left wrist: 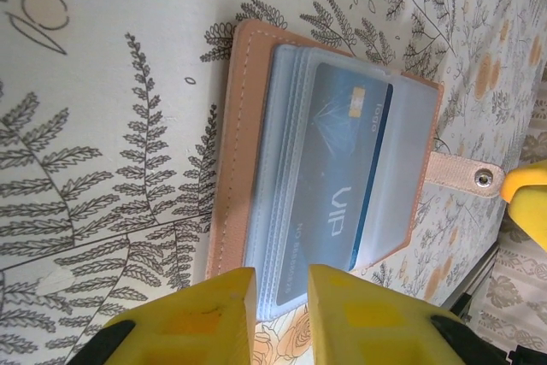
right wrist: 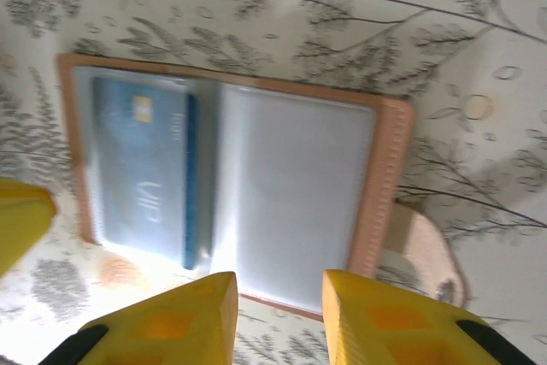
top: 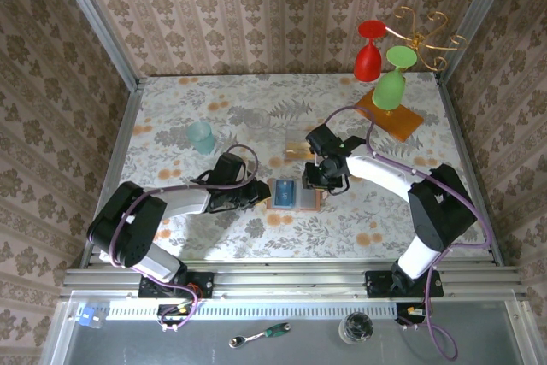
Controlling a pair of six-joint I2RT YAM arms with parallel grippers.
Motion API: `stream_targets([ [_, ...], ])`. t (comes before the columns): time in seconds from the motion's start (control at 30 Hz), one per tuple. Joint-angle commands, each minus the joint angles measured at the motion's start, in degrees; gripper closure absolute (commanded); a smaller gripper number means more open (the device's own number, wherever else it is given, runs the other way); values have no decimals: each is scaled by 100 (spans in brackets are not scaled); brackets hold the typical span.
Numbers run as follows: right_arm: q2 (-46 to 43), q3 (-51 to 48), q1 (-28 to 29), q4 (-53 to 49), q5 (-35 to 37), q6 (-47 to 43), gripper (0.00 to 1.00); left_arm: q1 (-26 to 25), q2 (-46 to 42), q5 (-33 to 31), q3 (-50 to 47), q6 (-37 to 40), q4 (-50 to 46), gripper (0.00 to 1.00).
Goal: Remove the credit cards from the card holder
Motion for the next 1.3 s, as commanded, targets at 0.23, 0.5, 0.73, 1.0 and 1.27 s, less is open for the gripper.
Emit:
stream_targets([
  [0.23,285,-41,160,1150,-1220,635,70,-4,24,62,336,228,-167,77],
  [0.5,639,-121,185,1261,-1117,672,72,95,69,170,400,333,-142,79],
  [0.73,971,-220,181,1190,-945,574,78,201,90,213,414,378,-145,83],
  [1.0,1016,-299,151,973,-602,287,81,204,257,204,571,369,-139,85],
  [1.27,1139,-243,120,913,-483,21,86,198,402,213,721,404,-180,86],
])
